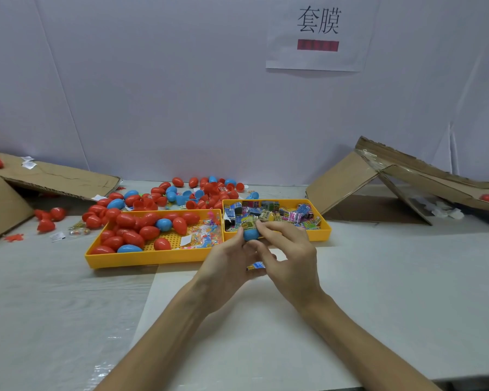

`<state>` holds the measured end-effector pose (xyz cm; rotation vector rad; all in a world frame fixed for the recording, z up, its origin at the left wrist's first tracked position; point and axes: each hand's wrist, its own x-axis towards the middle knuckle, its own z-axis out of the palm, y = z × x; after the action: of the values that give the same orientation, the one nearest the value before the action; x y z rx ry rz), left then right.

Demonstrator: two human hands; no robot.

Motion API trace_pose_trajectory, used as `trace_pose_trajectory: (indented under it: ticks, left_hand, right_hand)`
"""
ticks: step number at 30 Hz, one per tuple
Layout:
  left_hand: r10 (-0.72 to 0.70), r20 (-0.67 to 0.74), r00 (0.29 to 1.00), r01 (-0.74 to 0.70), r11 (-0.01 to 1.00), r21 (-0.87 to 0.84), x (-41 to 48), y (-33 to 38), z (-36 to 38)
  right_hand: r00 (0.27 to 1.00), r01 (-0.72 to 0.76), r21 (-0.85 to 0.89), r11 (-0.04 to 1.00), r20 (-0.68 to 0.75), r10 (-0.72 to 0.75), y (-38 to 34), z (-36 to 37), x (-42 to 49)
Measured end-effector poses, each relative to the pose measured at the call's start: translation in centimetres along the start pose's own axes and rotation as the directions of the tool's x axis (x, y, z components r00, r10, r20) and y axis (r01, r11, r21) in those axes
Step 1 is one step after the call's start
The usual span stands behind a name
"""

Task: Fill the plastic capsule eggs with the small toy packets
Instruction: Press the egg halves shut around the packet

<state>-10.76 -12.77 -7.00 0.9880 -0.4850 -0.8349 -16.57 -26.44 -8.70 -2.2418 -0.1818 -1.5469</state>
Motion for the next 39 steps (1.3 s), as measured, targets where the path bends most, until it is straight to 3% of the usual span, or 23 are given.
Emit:
trace_pose_trajectory:
  ticks: [17, 25, 30, 36, 39]
  left_hand:
    - [0.018, -0.006, 1.0, -0.019, 1.0, -0.011, 0.26, -0.19, -0.12]
    - [0.041, -0.041, 0.998, -0.03, 0.971, 0.237, 0.32, 0.14, 0.5]
    - [0.038, -0.015, 0.999, -0.034, 0.978, 0.204, 0.11, -0.01, 0.62]
    - [-0.007, -0.02, 1.0, 0.009, 0.994, 0.105, 0.34, 0.03, 0.26]
    - [-0.046, -0.046, 0.998, 0.053, 0.987, 0.15, 0.5, -0.09, 0.15]
  right_hand:
    - [0.999, 0.039, 0.034, 0.999, 0.008, -0.039, 0.1, 0.07, -0.11]
    - [0.996, 0.086, 0.009, 0.996, 0.028, -0.087, 0.58, 0.18, -0.31]
    - [0.996, 0.093, 0.016, 0.996, 0.016, -0.093, 0.46, 0.08, -0.28]
    - [0.998, -0.045, 0.043, 0.998, 0.039, 0.044, -0.07, 0.0, 0.04]
    - [1.0, -0.013, 0.005, 1.0, 0.019, 0.013, -0.04, 0.03, 0.0]
